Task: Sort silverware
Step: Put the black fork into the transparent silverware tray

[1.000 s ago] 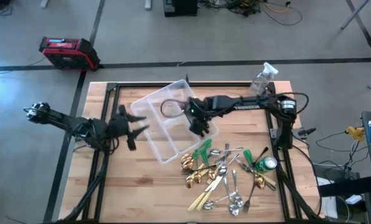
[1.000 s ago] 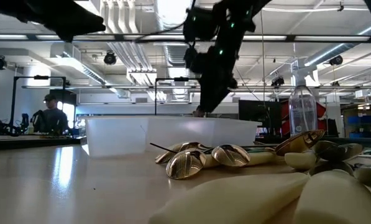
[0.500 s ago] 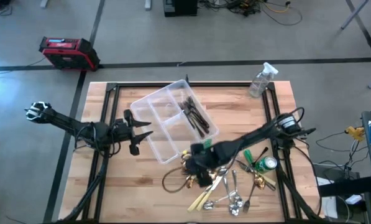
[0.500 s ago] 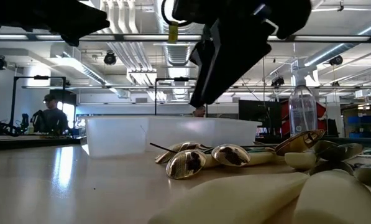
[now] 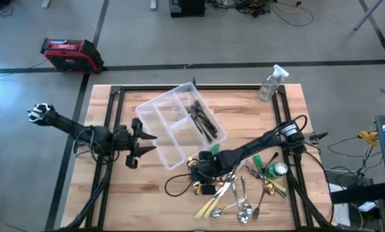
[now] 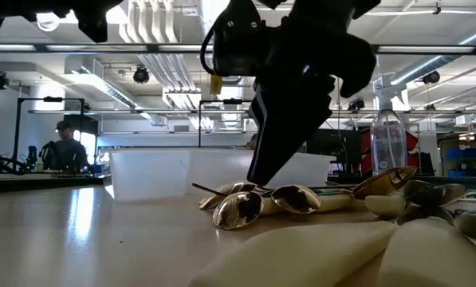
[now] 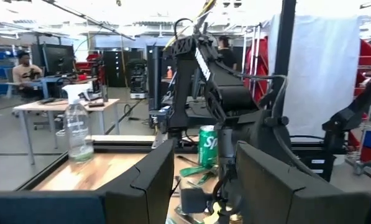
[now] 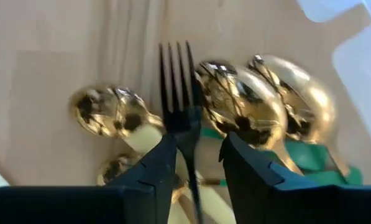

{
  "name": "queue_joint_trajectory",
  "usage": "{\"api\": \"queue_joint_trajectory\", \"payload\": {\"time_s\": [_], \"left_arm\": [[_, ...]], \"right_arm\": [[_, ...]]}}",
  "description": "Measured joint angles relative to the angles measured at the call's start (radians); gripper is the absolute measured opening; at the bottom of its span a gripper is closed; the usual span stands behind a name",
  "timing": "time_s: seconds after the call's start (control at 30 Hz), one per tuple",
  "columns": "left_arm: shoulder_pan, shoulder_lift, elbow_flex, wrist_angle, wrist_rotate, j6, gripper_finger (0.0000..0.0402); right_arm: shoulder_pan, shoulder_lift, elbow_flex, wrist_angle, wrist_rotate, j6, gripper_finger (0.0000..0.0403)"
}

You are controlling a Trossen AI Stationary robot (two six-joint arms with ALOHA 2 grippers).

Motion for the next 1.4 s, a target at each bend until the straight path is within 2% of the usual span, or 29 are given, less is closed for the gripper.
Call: {"api": "queue_joint_trajectory", "payload": {"time_s": [0.33,0.63,0.9,1.03,1.27,1.4], "left_arm": [[-0.025,-0.001,0.003,-0.027,-0.003,0.006,0.0155],[-0.027,0.0,0.003,-0.041,-0.012,0.006,0.0155],[-0.027,0.0,0.003,-0.052,-0.017,0.006,0.0155],[-0.026,-0.008,0.003,-0.05,-0.025,0.024,0.0155],[-0.026,-0.03,0.003,-0.067,-0.171,0.077,0.0155],[-0.026,-0.047,0.003,-0.064,-0.208,0.116,0.0155]], "right_arm": [[0.009,0.047,-0.008,-0.023,-0.008,0.041,0.0071],[0.009,0.046,-0.036,-0.017,-0.008,0.032,0.0005],[0.013,0.015,-0.043,-0.031,-0.003,0.035,0.0003],[0.019,-0.053,-0.045,-0.056,-0.008,0.041,0.0001],[0.007,-0.161,-0.043,-0.05,-0.03,0.073,0.0001],[-0.034,-0.209,-0.043,-0.047,0.001,0.137,0.0001]]}}
